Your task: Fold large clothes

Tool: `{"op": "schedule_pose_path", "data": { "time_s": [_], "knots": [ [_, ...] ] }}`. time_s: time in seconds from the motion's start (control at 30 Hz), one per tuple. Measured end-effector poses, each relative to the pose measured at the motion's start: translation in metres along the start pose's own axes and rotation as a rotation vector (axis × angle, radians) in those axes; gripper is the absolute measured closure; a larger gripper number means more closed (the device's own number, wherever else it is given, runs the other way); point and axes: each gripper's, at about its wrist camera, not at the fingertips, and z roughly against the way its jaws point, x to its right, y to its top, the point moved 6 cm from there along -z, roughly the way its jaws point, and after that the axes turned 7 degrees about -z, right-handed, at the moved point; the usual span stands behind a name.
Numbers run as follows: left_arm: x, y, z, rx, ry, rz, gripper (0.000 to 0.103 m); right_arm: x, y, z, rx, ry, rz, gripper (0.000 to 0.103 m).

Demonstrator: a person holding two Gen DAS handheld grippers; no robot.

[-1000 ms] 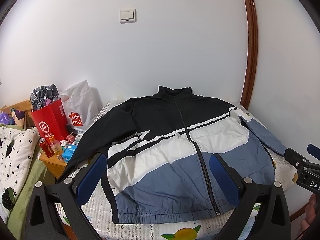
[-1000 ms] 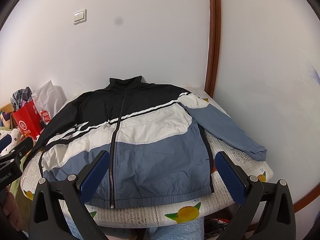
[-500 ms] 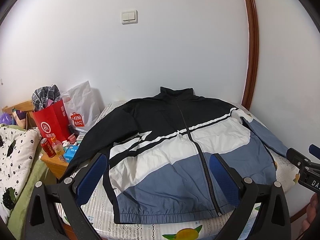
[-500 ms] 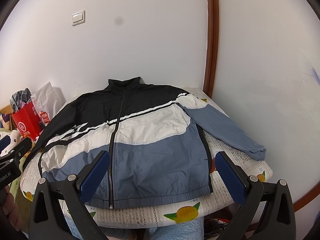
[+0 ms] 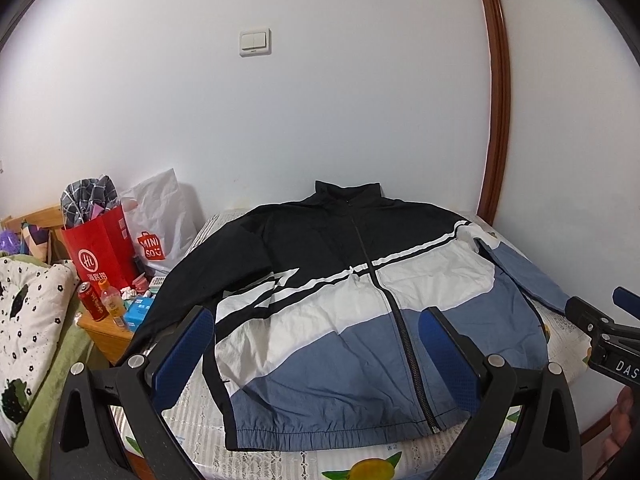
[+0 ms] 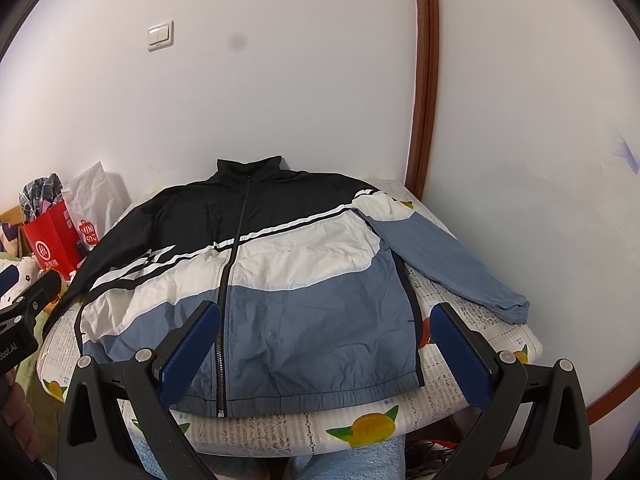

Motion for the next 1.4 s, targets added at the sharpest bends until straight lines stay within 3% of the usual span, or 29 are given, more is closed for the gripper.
{"op": "schedule_pose_path", "data": {
  "time_s": [0.67, 0.87, 1.07, 1.2, 1.4],
  "knots": [
    [0.002, 0.003, -0.009, 0.012, -0.028, -0.028, 0.000, -0.006, -0.002, -0.012, 0.018, 0.021, 0.000, 0.000],
    [-0.009, -0.005, -0.038, -0.061, -0.072, -0.005, 0.000, -0.016, -0.008, -0.042, -0.033, 0.000, 0.054, 0.000],
    [-0.031, -0.017, -0.076, -0.145, -0.065, 0.042, 0.000, -0.014, -0.014, -0.080, -0.110, 0.006, 0.061, 0.002],
    [-0.053, -0.023, -0.099, -0.173, -0.034, 0.061, 0.000, -0.015, -0.017, -0.104, -0.144, 0.013, 0.053, 0.009],
    [-0.090, -0.040, -0.138, -0.258, 0.023, 0.080, 0.002, -0.021, -0.016, -0.145, -0.203, 0.028, 0.005, 0.031]
  ]
}}
